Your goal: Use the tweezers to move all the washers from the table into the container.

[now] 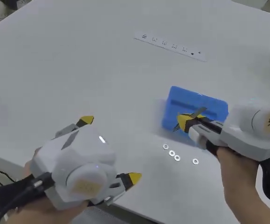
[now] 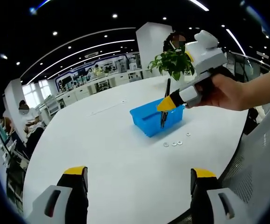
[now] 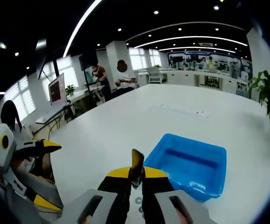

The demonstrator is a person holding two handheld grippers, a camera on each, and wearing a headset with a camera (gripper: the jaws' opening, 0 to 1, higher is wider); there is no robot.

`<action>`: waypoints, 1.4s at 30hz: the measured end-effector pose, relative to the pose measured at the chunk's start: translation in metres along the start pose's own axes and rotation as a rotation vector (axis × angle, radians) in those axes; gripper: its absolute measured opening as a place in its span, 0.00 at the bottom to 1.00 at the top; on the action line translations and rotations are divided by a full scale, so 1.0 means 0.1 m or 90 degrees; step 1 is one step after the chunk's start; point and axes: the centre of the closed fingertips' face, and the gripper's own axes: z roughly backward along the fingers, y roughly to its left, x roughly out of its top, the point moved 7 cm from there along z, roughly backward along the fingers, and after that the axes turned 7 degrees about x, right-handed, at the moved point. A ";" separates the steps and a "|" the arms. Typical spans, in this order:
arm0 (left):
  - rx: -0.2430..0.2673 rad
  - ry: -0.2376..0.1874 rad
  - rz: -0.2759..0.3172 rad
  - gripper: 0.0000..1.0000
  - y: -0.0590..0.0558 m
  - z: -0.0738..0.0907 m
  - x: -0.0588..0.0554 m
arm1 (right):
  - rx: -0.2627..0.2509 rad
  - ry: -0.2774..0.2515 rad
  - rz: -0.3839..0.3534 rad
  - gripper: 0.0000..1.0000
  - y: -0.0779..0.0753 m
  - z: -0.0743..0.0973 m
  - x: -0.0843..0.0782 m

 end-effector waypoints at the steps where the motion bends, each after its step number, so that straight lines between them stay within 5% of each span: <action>1: 0.000 0.001 0.000 0.93 0.00 0.00 0.00 | -0.001 0.005 0.001 0.04 0.00 -0.02 -0.03; 11: -0.005 0.011 -0.017 0.93 -0.03 -0.01 -0.02 | 0.000 0.052 0.004 0.05 -0.07 -0.20 -0.28; 23: -0.003 0.011 -0.013 0.93 -0.01 0.00 -0.04 | -0.020 0.071 0.064 0.05 -0.10 -0.23 -0.31; 42: -0.002 0.020 -0.021 0.92 -0.02 -0.01 -0.06 | -0.027 0.072 0.055 0.05 -0.10 -0.24 -0.30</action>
